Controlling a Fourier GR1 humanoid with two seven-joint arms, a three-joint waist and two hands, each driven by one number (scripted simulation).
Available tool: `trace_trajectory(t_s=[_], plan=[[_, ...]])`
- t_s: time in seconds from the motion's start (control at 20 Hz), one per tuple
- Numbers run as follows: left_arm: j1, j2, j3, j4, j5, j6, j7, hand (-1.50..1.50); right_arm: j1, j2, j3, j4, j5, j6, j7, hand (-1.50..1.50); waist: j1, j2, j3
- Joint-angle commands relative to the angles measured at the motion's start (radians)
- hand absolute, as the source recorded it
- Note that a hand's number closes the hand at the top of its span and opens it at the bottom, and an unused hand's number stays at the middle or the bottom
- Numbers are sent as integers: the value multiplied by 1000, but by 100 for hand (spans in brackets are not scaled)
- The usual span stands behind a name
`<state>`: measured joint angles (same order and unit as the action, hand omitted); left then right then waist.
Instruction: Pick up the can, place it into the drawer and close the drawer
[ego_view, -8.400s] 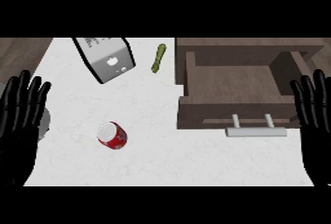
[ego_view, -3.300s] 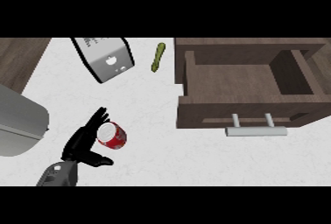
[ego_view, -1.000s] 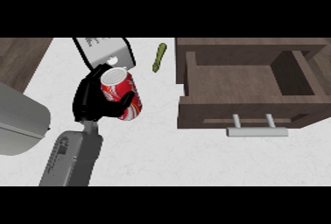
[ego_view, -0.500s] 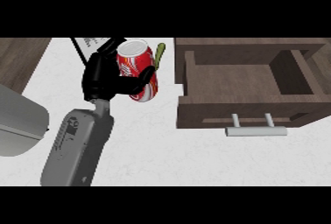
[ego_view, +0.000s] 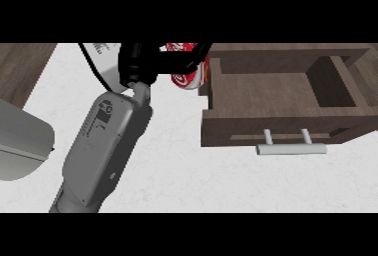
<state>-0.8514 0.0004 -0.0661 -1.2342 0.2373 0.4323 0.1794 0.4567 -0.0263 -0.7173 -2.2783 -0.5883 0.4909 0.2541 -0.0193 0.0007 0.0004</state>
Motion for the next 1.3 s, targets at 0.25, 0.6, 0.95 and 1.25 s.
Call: trace_trajectory(t_s=[0.25,0.6,0.95,1.25], plan=[[-243,0,-40,217,79,97,-30,150,-7,11,16,-40,-7,-31,37,-150,-9,2,0],[-326,0,-47,300,95,120,-30,150,-25,26,36,-33,59,-31,27,-150,3,0,0],[-429,0,-191,495,305,211,-185,150,-77,25,77,-15,79,-47,32,-150,-37,9,0],[-524,0,-303,563,420,258,-164,150,-123,15,81,12,127,-49,12,-150,-47,10,1]])
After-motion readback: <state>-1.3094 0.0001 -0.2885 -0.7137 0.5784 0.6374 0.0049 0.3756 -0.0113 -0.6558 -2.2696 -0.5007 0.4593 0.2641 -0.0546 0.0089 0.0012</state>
